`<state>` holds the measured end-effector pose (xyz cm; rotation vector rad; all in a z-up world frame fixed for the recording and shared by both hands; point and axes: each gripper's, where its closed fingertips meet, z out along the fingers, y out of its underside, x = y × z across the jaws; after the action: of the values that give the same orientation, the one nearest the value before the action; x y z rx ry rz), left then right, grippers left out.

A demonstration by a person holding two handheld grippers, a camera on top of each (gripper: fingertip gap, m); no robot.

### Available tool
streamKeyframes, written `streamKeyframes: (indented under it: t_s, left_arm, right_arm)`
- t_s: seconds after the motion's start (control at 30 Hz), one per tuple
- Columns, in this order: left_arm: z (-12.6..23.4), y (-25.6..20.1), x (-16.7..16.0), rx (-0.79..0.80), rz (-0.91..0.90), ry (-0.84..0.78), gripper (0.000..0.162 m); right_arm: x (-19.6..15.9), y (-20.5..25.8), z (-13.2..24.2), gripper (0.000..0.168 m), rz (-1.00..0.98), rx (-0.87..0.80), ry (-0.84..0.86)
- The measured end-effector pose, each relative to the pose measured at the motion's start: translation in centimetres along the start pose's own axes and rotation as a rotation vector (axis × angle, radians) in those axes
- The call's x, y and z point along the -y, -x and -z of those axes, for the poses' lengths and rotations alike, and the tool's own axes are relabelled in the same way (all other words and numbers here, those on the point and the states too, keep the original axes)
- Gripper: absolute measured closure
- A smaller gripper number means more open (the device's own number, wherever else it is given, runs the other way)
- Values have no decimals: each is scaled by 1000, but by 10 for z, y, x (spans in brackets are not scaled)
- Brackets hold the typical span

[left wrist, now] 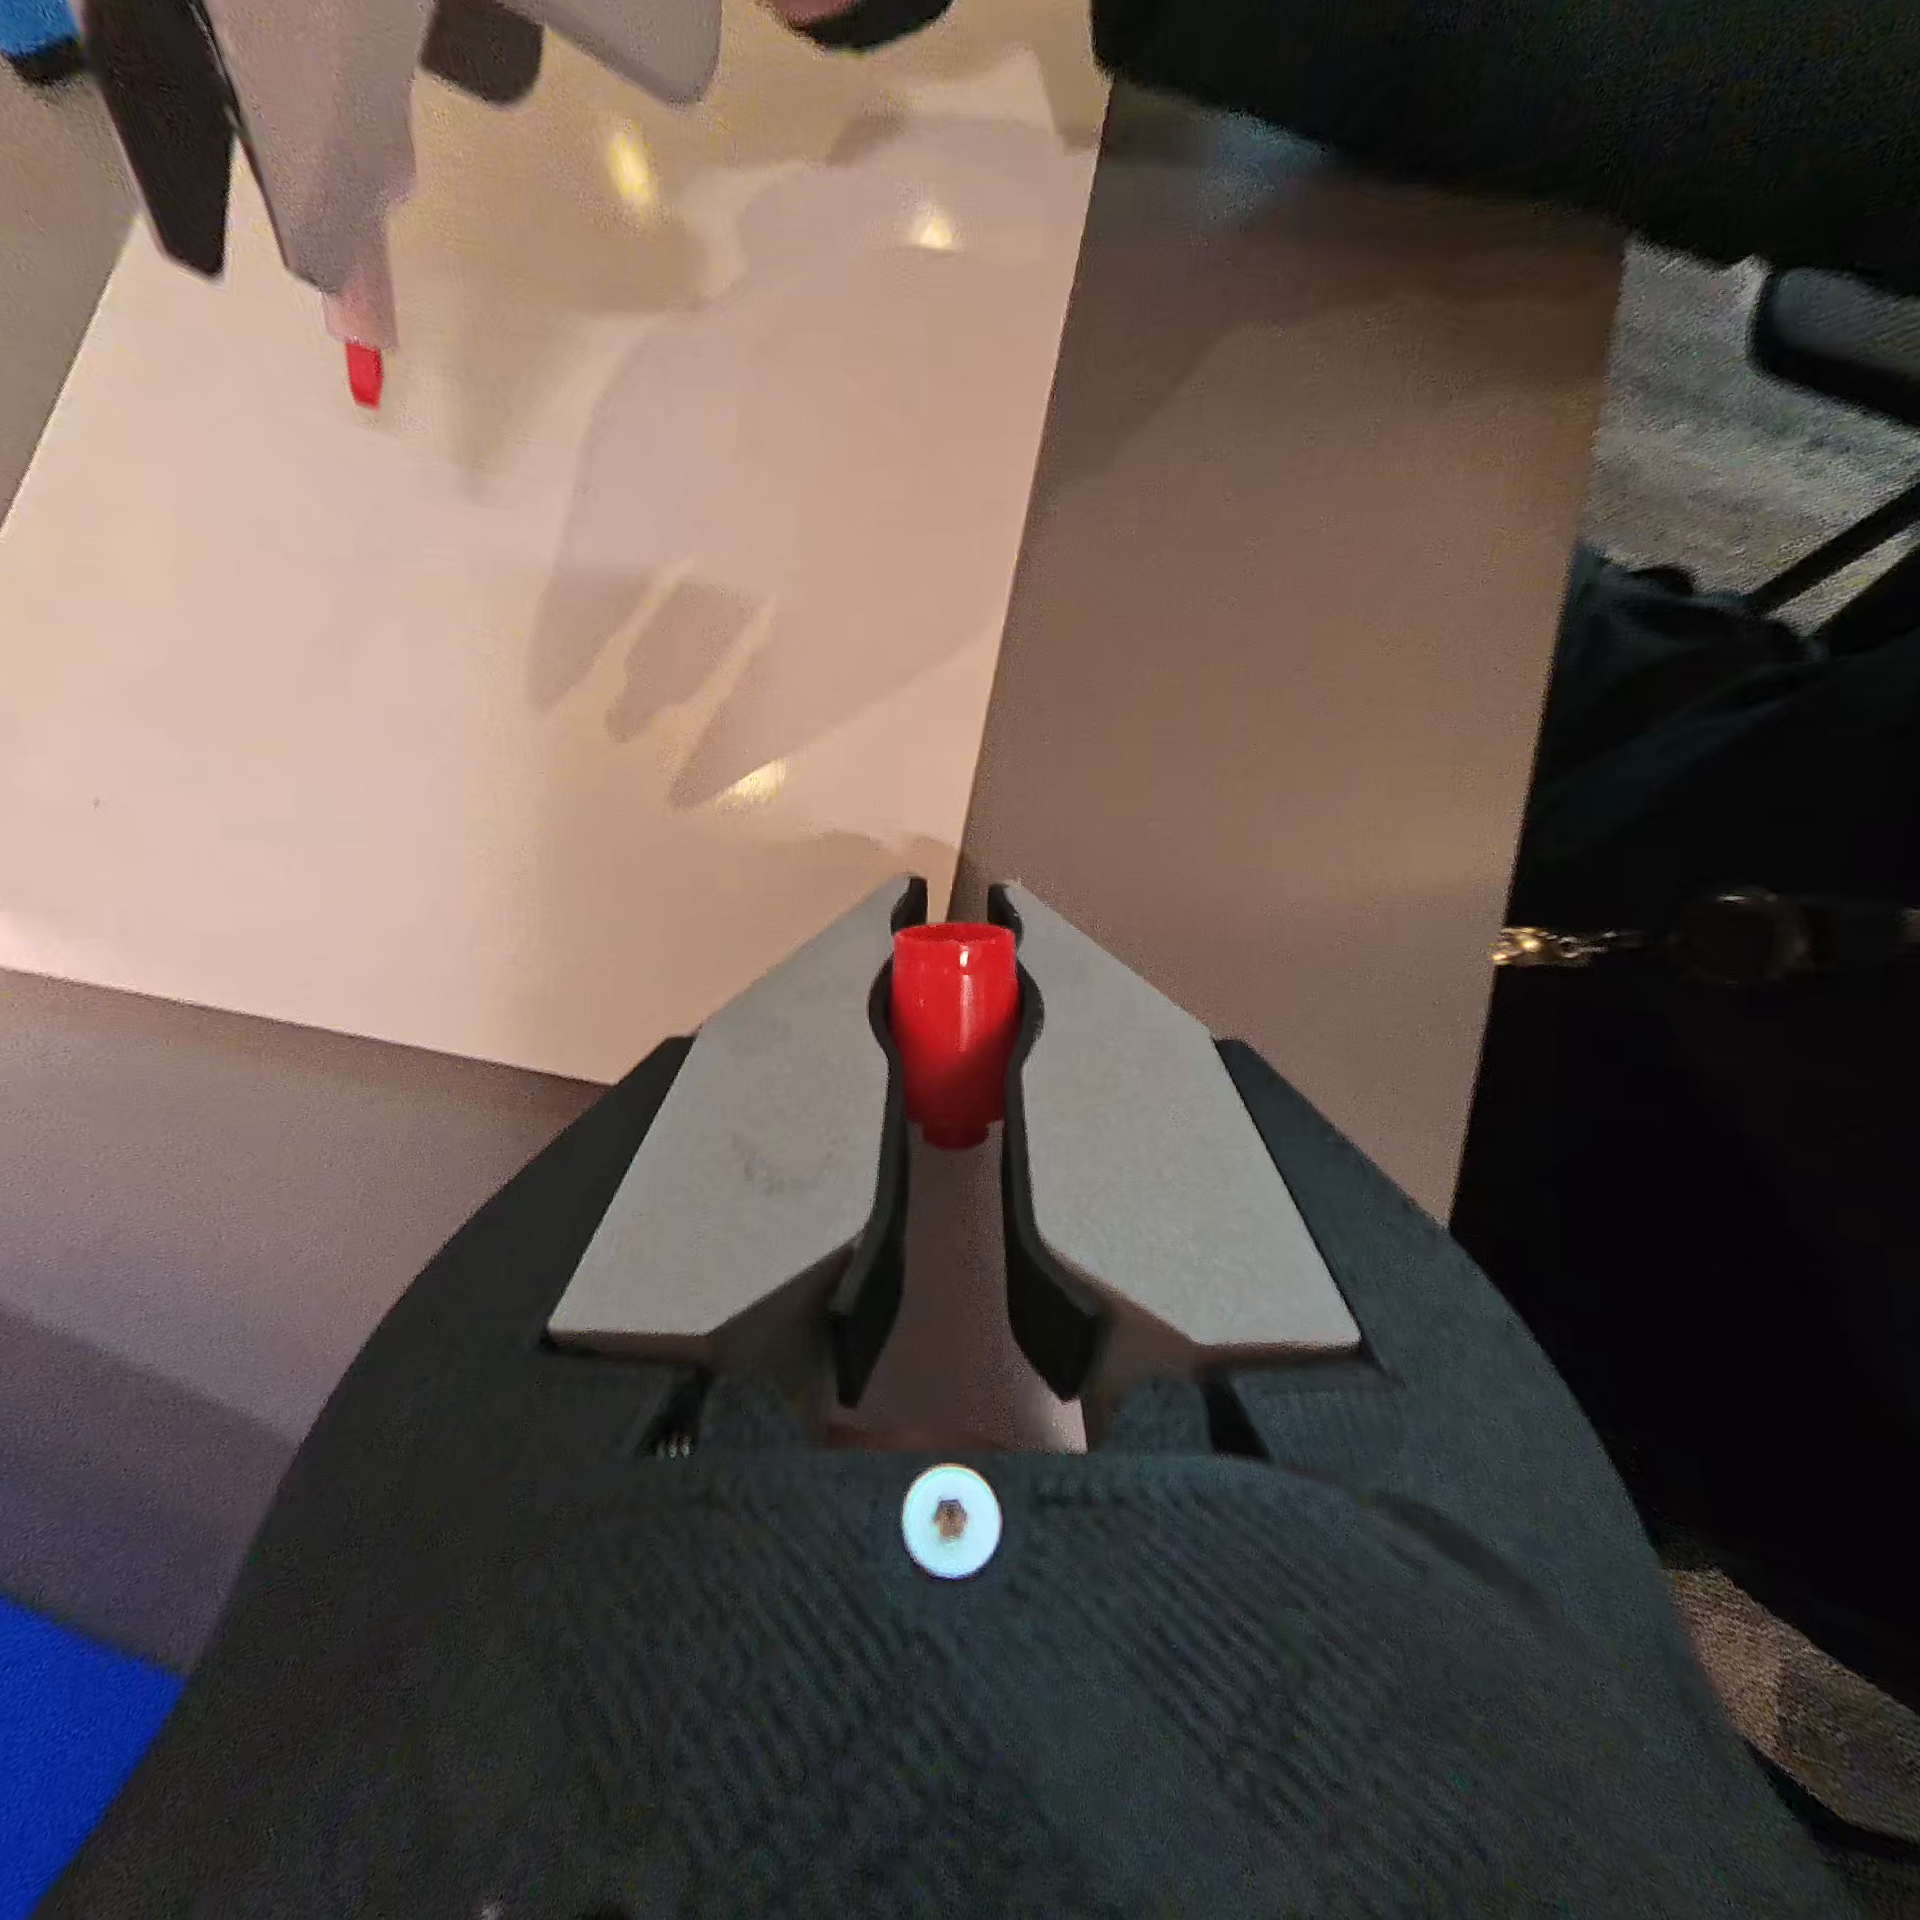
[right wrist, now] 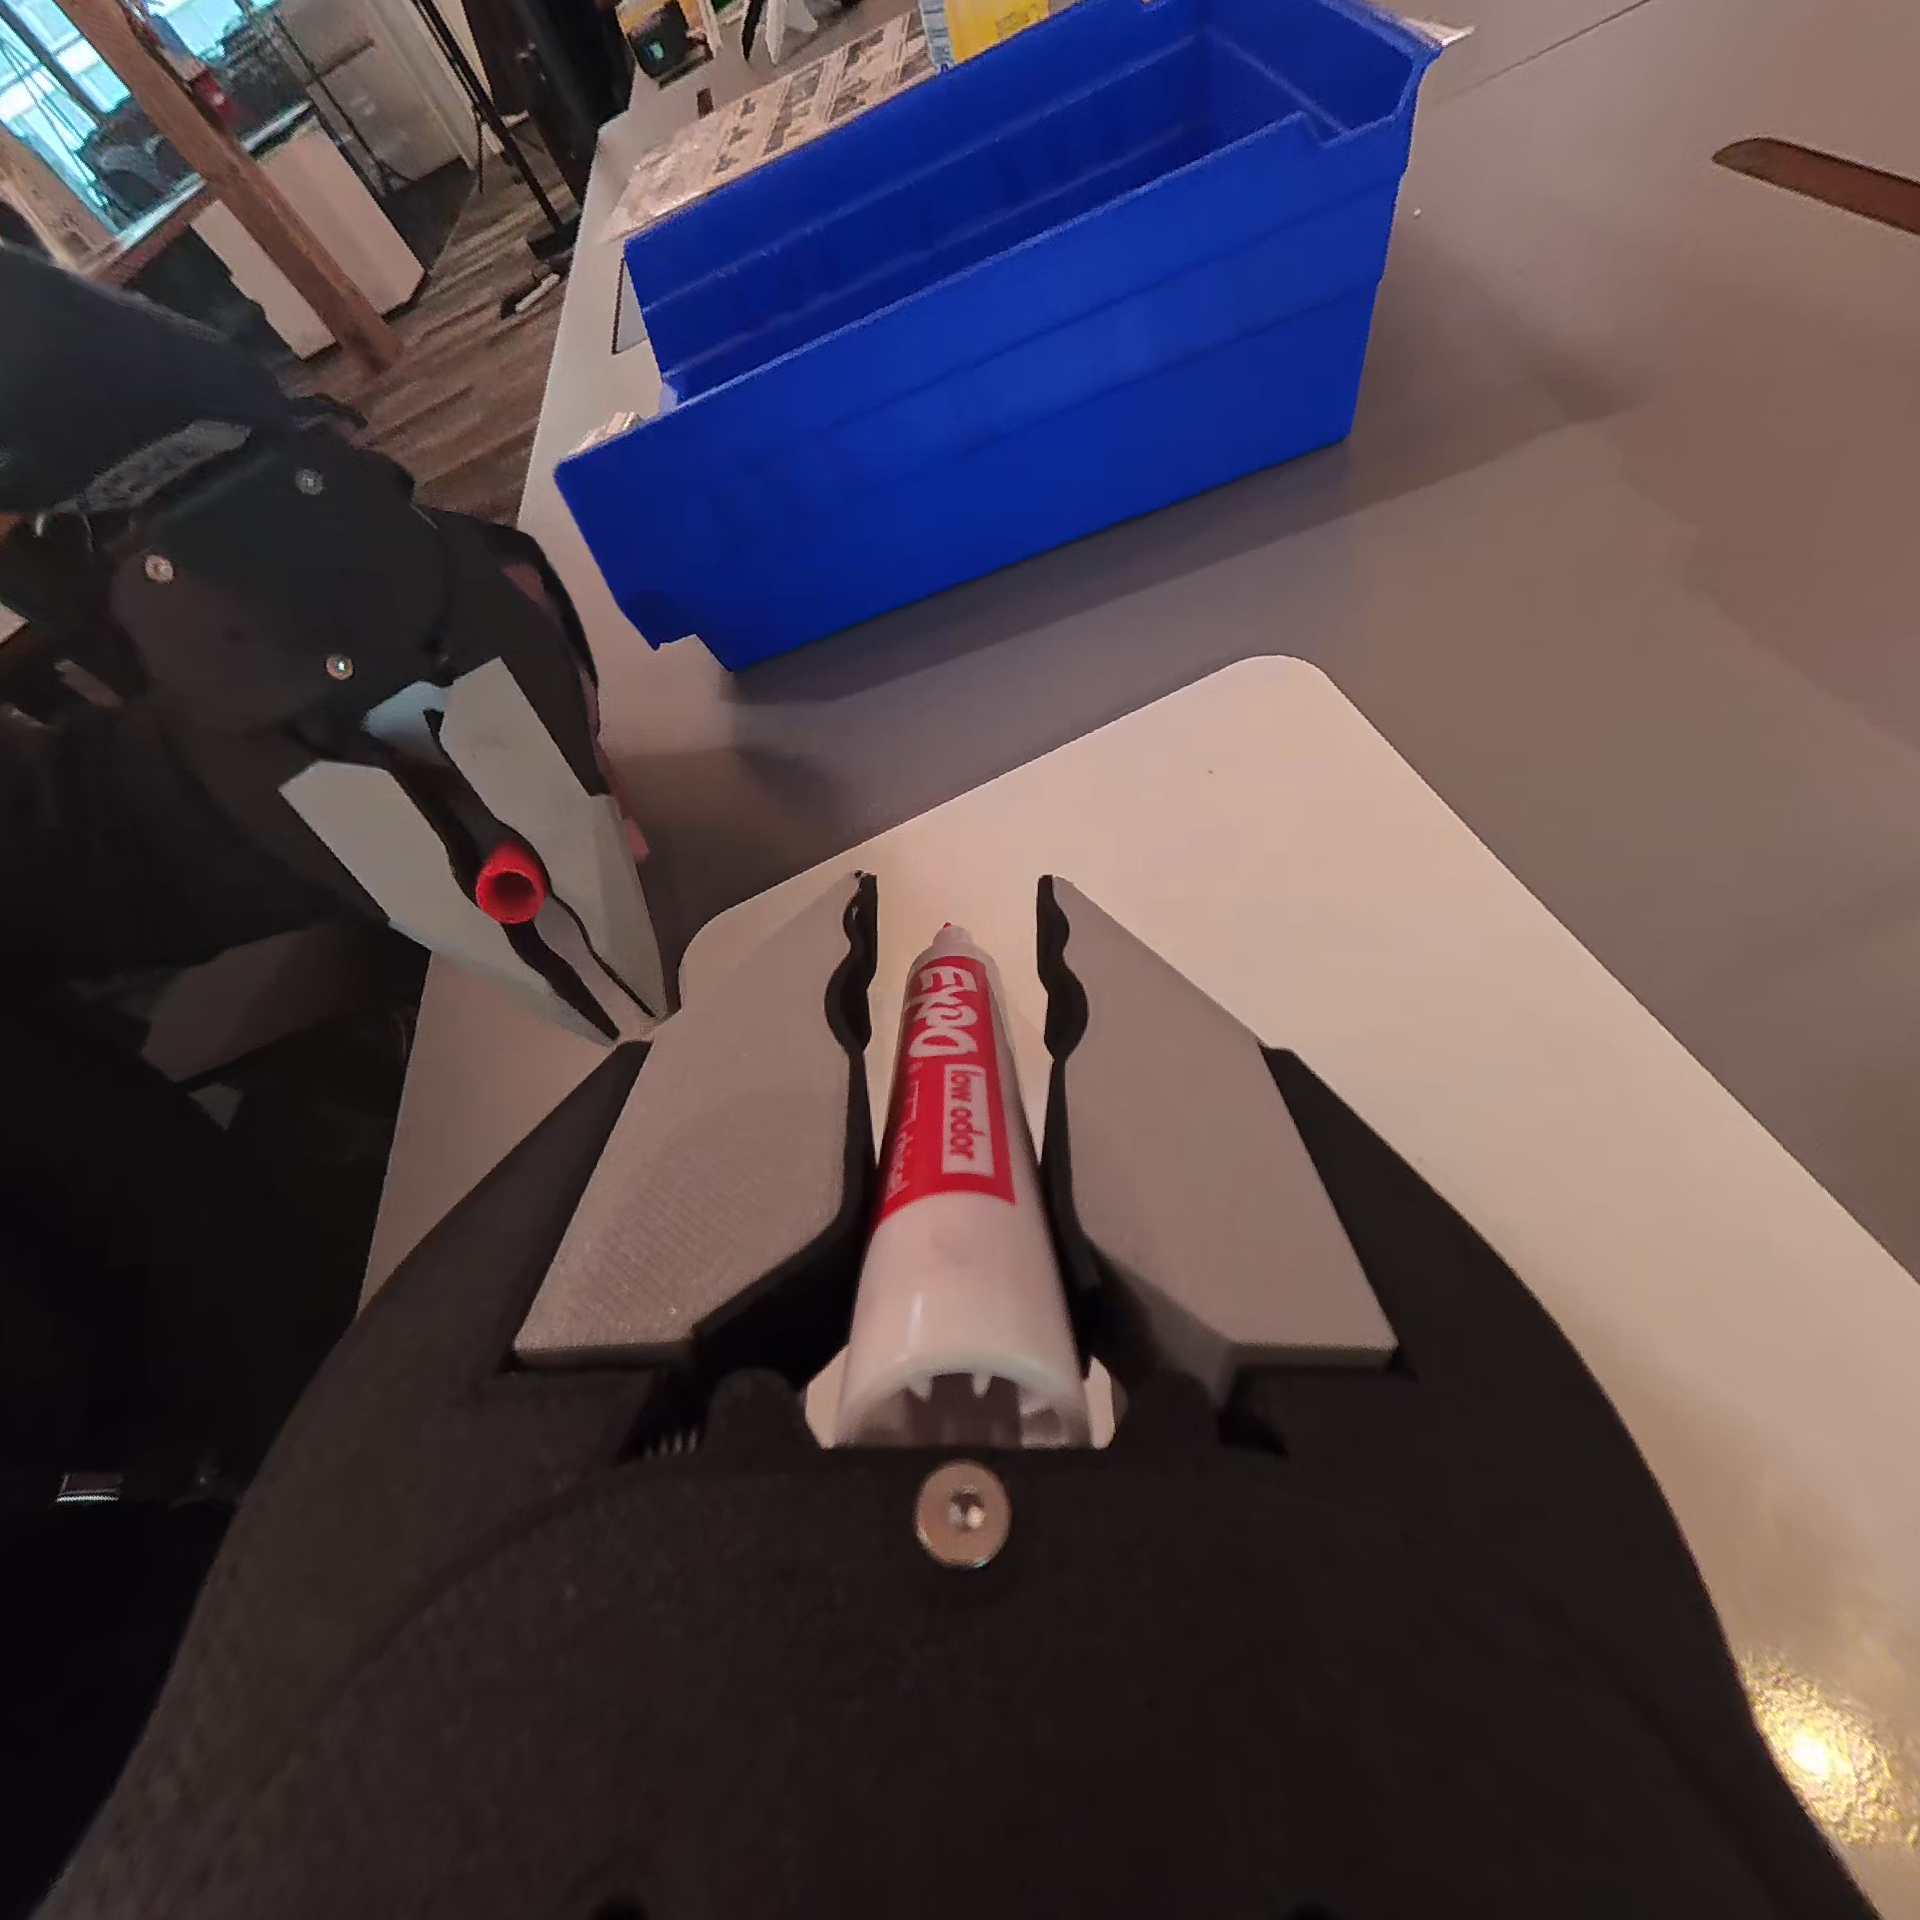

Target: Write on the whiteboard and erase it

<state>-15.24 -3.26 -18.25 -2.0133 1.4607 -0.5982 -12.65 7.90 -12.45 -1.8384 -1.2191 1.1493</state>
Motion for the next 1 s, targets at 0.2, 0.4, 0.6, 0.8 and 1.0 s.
streamKeyframes:
  t_s: [0.2,0.4,0.6,0.8,1.0]
  left_arm:
    - [-10,12,-18,76,-17,104,152]
    - [-7,13,-21,94,-22,112,152]
    - [-10,28,-17,125,14,71,153]
    - [-6,42,-12,134,16,44,153]
    - [-12,59,-8,130,18,61,152]
  right_arm:
    - [4,4,2,140,6,3,-19]
    - [8,6,5,140,4,12,-35]
    - [-7,6,-9,139,7,10,38]
    - [-9,-9,-21,140,3,-24,87]
    - [-9,-36,-45,140,34,-70,232]
